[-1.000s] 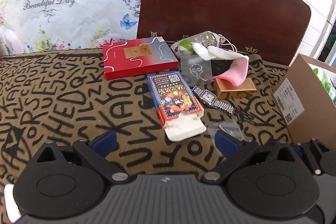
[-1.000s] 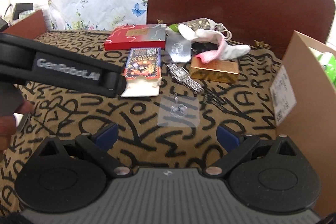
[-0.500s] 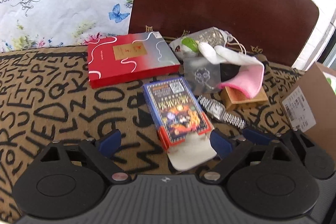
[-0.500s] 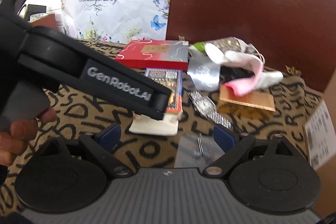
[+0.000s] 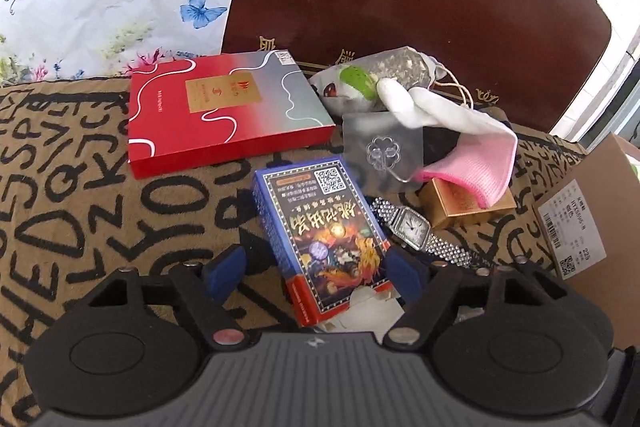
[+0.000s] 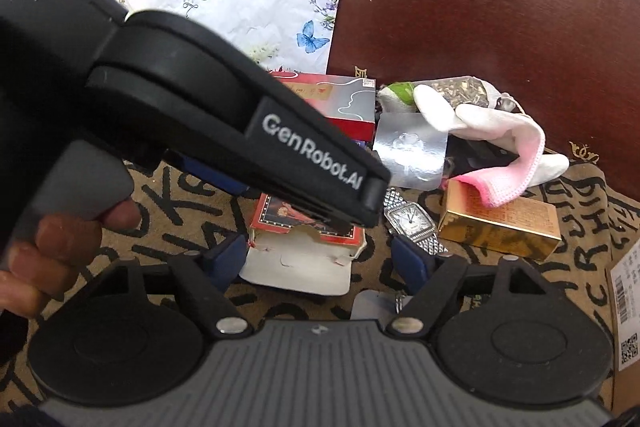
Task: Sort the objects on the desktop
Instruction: 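Close the left gripper on the blue playing-card box and lift it, then carry the card box with the left gripper into the cardboard box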
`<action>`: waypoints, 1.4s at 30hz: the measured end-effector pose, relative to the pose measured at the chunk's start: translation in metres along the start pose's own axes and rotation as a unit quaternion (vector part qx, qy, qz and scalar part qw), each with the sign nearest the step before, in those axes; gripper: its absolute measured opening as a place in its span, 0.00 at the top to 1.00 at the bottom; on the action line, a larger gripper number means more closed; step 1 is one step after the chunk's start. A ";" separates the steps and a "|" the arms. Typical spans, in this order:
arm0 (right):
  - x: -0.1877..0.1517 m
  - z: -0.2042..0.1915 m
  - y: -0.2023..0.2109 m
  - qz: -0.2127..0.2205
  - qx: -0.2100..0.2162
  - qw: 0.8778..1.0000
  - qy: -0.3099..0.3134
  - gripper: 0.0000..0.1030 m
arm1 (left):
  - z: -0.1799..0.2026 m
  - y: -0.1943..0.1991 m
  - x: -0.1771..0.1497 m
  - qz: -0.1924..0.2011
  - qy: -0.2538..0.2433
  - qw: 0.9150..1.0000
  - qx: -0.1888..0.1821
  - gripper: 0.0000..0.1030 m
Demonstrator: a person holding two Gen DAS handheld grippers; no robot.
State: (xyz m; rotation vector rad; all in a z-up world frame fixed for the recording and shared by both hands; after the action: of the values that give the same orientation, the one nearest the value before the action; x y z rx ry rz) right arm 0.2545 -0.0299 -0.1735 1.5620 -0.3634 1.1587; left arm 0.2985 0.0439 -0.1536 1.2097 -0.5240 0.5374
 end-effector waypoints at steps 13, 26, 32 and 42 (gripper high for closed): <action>0.002 -0.003 -0.004 0.000 0.013 1.000 -0.004 0.38 | 0.005 -0.002 0.000 -0.005 0.009 1.000 -0.018 0.42; -0.003 -0.004 0.033 -0.006 0.011 1.000 -0.004 0.42 | 0.020 0.034 -0.013 0.002 0.036 0.999 -0.018 0.56; -0.002 -0.002 0.074 0.009 0.001 1.000 -0.005 0.42 | 0.048 0.067 -0.016 0.021 0.021 0.999 -0.026 0.56; 0.010 0.024 0.149 0.061 -0.034 0.997 -0.022 0.42 | 0.120 0.119 -0.018 0.066 -0.032 0.996 -0.053 0.56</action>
State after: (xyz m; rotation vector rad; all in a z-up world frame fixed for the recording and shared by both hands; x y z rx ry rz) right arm 0.1604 -0.0992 -0.0774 1.5249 -0.5274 1.1941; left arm 0.1974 -0.0415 -0.0472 1.0993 -0.6823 0.5779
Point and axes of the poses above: each gripper's, at about its wrist camera, not at the fingertips, and y roughly against the way its jaws point, z to its right, x to its top, the point moved 8 cm from there along -y, roughly the way its jaws point, and after that the axes turned 2 degrees about -x, right-handed, at the moved point
